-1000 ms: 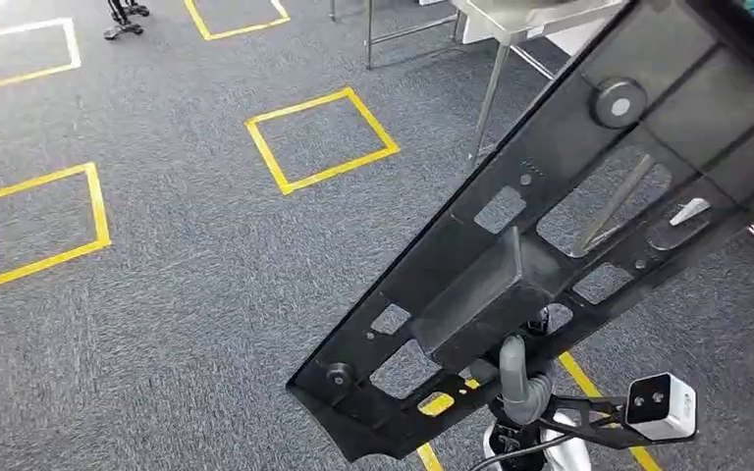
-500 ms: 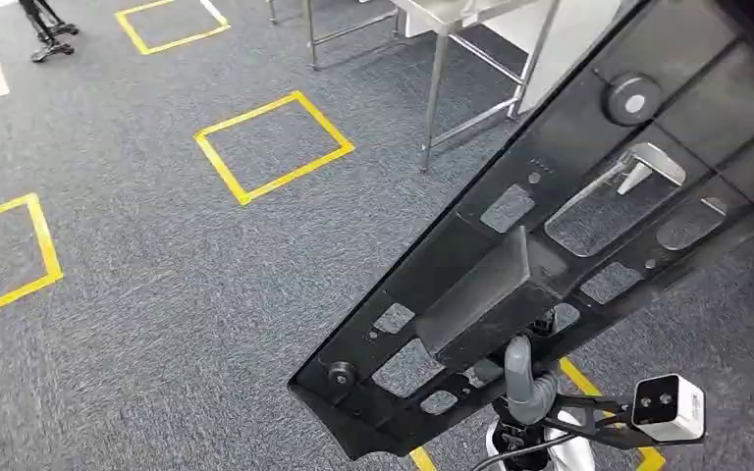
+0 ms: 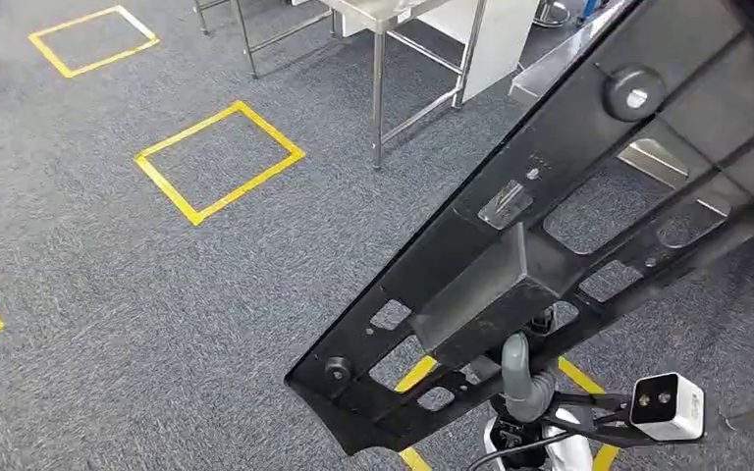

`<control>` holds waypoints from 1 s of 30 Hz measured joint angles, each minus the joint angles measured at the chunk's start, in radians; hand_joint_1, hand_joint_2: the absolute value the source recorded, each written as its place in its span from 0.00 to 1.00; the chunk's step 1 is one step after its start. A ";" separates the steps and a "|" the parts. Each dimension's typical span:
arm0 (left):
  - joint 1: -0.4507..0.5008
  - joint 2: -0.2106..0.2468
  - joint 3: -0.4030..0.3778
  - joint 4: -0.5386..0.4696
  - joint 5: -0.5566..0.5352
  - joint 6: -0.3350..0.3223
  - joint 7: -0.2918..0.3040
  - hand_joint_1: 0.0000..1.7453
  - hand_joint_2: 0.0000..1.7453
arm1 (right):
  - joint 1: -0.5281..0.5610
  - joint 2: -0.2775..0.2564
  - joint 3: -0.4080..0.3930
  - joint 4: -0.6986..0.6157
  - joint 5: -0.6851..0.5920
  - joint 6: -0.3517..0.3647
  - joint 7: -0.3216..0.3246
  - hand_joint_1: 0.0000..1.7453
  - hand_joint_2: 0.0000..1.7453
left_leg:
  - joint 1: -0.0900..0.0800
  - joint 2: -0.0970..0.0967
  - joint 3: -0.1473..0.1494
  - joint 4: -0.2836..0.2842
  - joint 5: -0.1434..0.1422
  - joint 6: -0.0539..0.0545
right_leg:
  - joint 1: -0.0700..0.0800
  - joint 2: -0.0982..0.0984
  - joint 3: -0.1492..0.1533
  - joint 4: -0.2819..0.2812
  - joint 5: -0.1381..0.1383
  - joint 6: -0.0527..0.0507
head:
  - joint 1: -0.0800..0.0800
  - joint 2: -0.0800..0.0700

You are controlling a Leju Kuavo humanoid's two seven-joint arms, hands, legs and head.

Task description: Take the parts from the cabinet and place them on the table.

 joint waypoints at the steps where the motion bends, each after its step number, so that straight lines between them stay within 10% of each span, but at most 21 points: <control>1: -0.002 -0.002 0.000 0.000 0.000 0.000 0.000 0.00 1.00 | 0.002 0.000 0.000 -0.002 0.000 0.000 0.000 1.00 1.00 | 0.000 0.011 0.002 -0.001 0.000 0.004 | 0.003 -0.036 -0.002 0.015 -0.010 0.005 | 0.001 0.000; 3: 0.000 0.000 0.000 0.001 0.000 0.000 0.000 0.00 1.00 | -0.004 0.000 0.000 -0.003 0.000 0.000 0.000 1.00 1.00 | -0.003 0.029 0.003 -0.002 -0.002 0.012 | 0.003 -0.100 -0.063 0.133 -0.077 0.017 | 0.007 0.000; 6: 0.004 0.000 0.000 0.001 0.004 0.001 0.003 0.00 1.00 | 0.000 0.000 0.000 -0.003 0.000 0.000 0.000 1.00 1.00 | -0.006 0.063 0.004 -0.002 -0.008 0.016 | -0.003 -0.115 -0.159 0.305 -0.127 0.020 | 0.008 0.000; 9: 0.001 -0.001 0.000 0.001 0.006 0.002 0.003 0.00 1.00 | -0.002 0.000 0.000 -0.003 0.000 0.001 0.000 1.00 1.00 | -0.012 0.090 0.017 -0.002 -0.016 0.014 | 0.003 -0.126 -0.080 0.143 -0.020 0.003 | 0.008 0.000; 10: 0.000 -0.002 0.000 0.001 0.007 0.002 0.003 0.00 1.00 | -0.004 0.000 0.000 -0.003 -0.001 0.001 0.000 1.00 1.00 | -0.014 0.100 0.024 -0.003 -0.020 0.013 | 0.012 -0.152 -0.028 0.046 0.023 -0.013 | 0.008 0.000; 11: 0.000 -0.005 0.000 0.001 0.008 0.002 0.003 0.00 1.00 | -0.008 0.000 0.001 -0.003 -0.002 0.001 0.000 1.00 1.00 | -0.015 0.108 0.028 -0.004 -0.023 0.009 | 0.025 -0.200 -0.007 0.006 0.009 -0.023 | 0.007 0.000; 15: -0.003 -0.005 0.000 0.001 0.016 0.005 0.003 0.00 1.00 | -0.014 0.000 0.002 -0.003 -0.006 0.000 0.002 1.00 1.00 | -0.019 0.150 0.041 -0.015 -0.029 -0.009 | 0.030 -0.159 -0.009 -0.014 0.012 -0.034 | 0.008 0.000; 18: -0.004 -0.003 0.000 0.001 0.017 0.005 0.001 0.00 1.00 | -0.020 0.002 0.007 -0.003 -0.009 0.000 0.001 1.00 1.00 | -0.014 0.048 0.005 0.081 -0.087 -0.019 | 0.009 -0.133 0.019 -0.044 0.027 -0.040 | 0.003 0.000; 21: 0.005 -0.003 -0.001 0.001 0.017 0.005 0.002 0.00 1.00 | -0.019 0.002 0.010 0.000 -0.011 0.000 0.010 1.00 1.00 | -0.007 0.035 -0.103 0.272 -0.152 -0.032 | 0.010 -0.091 0.019 -0.039 0.022 -0.043 | 0.002 0.000; 23: 0.007 -0.003 -0.001 0.001 0.017 0.005 0.002 0.00 1.00 | -0.019 0.002 0.011 0.002 -0.011 0.000 0.010 1.00 1.00 | -0.004 0.035 -0.104 0.248 -0.113 -0.038 | 0.007 -0.068 0.019 -0.033 0.018 -0.038 | 0.003 0.000; 25: 0.004 -0.002 -0.001 0.001 0.017 0.008 0.000 0.00 1.00 | -0.019 0.002 0.012 0.002 -0.012 0.000 0.010 1.00 1.00 | 0.007 0.012 -0.025 0.058 0.007 -0.046 | 0.000 -0.037 0.020 -0.011 0.003 -0.026 | 0.003 0.000; 27: 0.005 -0.002 -0.001 0.001 0.018 0.010 0.000 0.00 1.00 | -0.020 0.002 0.013 0.001 -0.012 -0.002 0.010 1.00 1.00 | 0.010 -0.054 -0.001 0.007 -0.011 -0.038 | 0.003 -0.018 0.003 0.015 -0.008 -0.011 | 0.000 0.000; 30: 0.004 -0.002 -0.003 0.001 0.019 0.011 0.000 0.00 1.00 | -0.017 0.003 0.016 -0.003 -0.011 -0.003 0.012 1.00 1.00 | 0.002 -0.024 -0.003 0.016 -0.013 -0.016 | -0.006 0.010 -0.003 0.005 -0.002 0.005 | 0.001 0.000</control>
